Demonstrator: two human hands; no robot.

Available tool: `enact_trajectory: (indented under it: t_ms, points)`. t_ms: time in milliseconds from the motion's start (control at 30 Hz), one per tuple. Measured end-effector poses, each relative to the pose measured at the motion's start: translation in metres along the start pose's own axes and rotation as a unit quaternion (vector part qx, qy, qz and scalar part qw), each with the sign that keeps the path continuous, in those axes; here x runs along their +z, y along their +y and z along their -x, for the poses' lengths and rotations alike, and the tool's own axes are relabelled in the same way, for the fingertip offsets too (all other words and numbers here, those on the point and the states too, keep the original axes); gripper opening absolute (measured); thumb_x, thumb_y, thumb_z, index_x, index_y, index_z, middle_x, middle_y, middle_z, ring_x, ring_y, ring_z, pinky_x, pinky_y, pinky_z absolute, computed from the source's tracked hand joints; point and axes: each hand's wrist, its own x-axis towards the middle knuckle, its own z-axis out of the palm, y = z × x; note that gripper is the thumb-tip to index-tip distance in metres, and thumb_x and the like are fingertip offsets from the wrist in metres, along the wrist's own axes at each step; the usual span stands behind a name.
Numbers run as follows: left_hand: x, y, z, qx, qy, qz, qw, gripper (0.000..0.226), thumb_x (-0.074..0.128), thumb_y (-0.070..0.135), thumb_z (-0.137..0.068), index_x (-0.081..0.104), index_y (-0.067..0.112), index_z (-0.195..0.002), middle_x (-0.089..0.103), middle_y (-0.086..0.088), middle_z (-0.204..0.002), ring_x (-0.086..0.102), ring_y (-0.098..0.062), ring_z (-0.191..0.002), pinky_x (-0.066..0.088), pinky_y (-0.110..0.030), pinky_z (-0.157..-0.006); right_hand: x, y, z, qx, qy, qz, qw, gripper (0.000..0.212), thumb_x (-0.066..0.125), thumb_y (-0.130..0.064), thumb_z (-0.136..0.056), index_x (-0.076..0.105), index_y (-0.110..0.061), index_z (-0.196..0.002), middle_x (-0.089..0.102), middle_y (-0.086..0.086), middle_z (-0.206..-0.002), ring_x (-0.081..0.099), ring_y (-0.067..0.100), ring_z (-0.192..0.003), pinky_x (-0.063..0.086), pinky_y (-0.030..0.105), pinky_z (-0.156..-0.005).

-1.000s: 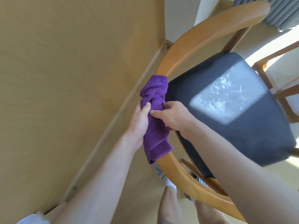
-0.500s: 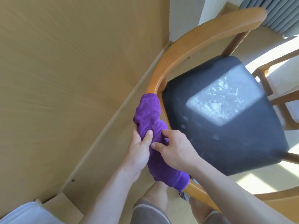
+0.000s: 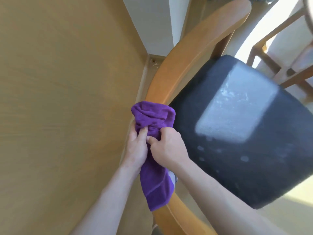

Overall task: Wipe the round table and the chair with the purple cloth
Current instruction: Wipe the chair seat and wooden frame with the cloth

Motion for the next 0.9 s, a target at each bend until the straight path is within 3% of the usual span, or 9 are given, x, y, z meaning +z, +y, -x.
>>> enact_trajectory:
  t_ms: [100, 267, 333, 400, 467, 600, 700, 800, 900]
  points:
    - [0.004, 0.016, -0.032, 0.041, -0.055, 0.004, 0.998, 0.020, 0.049, 0.010, -0.107, 0.063, 0.023, -0.115, 0.072, 0.011, -0.095, 0.067, -0.009, -0.089, 0.054, -0.023, -0.081, 0.005, -0.004, -0.016, 0.000, 0.097, -0.083, 0.992, 0.033, 0.070, -0.037, -0.088, 0.053, -0.013, -0.073, 0.058, -0.005, -0.069, 0.052, 0.013, -0.065, 0.037, 0.028, -0.057]
    - [0.015, 0.060, -0.086, 0.093, -0.180, -0.046, 0.978, 0.031, 0.054, 0.007, -0.105, 0.058, 0.017, -0.134, 0.073, 0.009, -0.110, 0.068, -0.008, -0.107, 0.053, -0.026, -0.093, -0.006, -0.030, -0.041, 0.039, 0.222, -0.205, 0.953, 0.025, 0.075, -0.036, -0.085, 0.057, -0.020, -0.081, 0.063, -0.009, -0.073, 0.056, 0.001, -0.068, 0.040, 0.012, -0.060]
    - [0.026, 0.079, -0.111, 0.121, -0.222, -0.084, 0.964, 0.034, 0.056, 0.011, -0.105, 0.056, 0.016, -0.138, 0.071, 0.002, -0.121, 0.066, -0.015, -0.117, 0.052, -0.036, -0.105, -0.017, -0.040, -0.057, 0.039, 0.260, -0.237, 0.935, 0.023, 0.075, -0.037, -0.086, 0.058, -0.020, -0.088, 0.066, -0.010, -0.082, 0.060, 0.002, -0.075, 0.042, 0.013, -0.064]
    - [0.042, 0.095, -0.134, 0.143, -0.246, -0.113, 0.952, 0.032, 0.056, 0.014, -0.103, 0.058, 0.017, -0.135, 0.070, -0.003, -0.125, 0.064, -0.018, -0.121, 0.048, -0.046, -0.110, -0.026, -0.049, -0.076, 0.037, 0.304, -0.248, 0.919, 0.023, 0.072, -0.037, -0.089, 0.058, -0.019, -0.095, 0.066, -0.007, -0.093, 0.062, 0.009, -0.087, 0.047, 0.025, -0.077]
    - [0.061, 0.111, -0.152, 0.152, -0.267, -0.130, 0.943, 0.031, 0.056, 0.017, -0.102, 0.059, 0.015, -0.133, 0.070, -0.002, -0.126, 0.064, -0.016, -0.122, 0.046, -0.047, -0.112, -0.036, -0.056, -0.094, 0.033, 0.343, -0.258, 0.903, 0.023, 0.067, -0.035, -0.093, 0.057, -0.018, -0.103, 0.064, -0.003, -0.103, 0.060, 0.015, -0.095, 0.047, 0.030, -0.085]
    - [0.098, 0.138, -0.173, 0.182, -0.295, -0.167, 0.923, 0.029, 0.054, 0.020, -0.104, 0.062, 0.017, -0.132, 0.071, 0.002, -0.125, 0.063, -0.011, -0.121, 0.046, -0.039, -0.112, -0.061, -0.066, -0.124, 0.020, 0.378, -0.305, 0.874, 0.017, 0.061, -0.030, -0.098, 0.054, -0.022, -0.112, 0.059, -0.005, -0.112, 0.056, 0.003, -0.099, 0.040, 0.006, -0.083]
    - [0.118, 0.154, -0.180, 0.212, -0.302, -0.193, 0.909, 0.024, 0.055, 0.018, -0.105, 0.063, 0.023, -0.128, 0.071, 0.009, -0.121, 0.063, -0.001, -0.115, 0.046, -0.022, -0.104, -0.087, -0.063, -0.141, 0.030, 0.381, -0.362, 0.850, 0.021, 0.061, -0.038, -0.098, 0.059, -0.023, -0.112, 0.066, -0.004, -0.112, 0.063, 0.009, -0.103, 0.049, 0.026, -0.093]
    - [0.128, 0.160, -0.185, 0.228, -0.312, -0.205, 0.899, 0.024, 0.055, 0.022, -0.106, 0.063, 0.027, -0.128, 0.071, 0.013, -0.121, 0.063, -0.001, -0.115, 0.048, -0.025, -0.104, -0.122, -0.049, -0.158, 0.054, 0.352, -0.432, 0.829, 0.048, 0.066, -0.057, -0.088, 0.065, -0.013, -0.106, 0.072, 0.000, -0.102, 0.070, 0.012, -0.094, 0.057, 0.035, -0.084]
    - [0.137, 0.165, -0.188, 0.230, -0.322, -0.215, 0.893, 0.025, 0.053, 0.027, -0.107, 0.063, 0.029, -0.129, 0.072, 0.015, -0.118, 0.065, 0.001, -0.111, 0.050, -0.022, -0.100, -0.150, -0.043, -0.168, 0.064, 0.315, -0.406, 0.856, 0.064, 0.065, -0.068, -0.076, 0.063, -0.009, -0.098, 0.072, 0.003, -0.095, 0.071, 0.017, -0.086, 0.061, 0.042, -0.078]
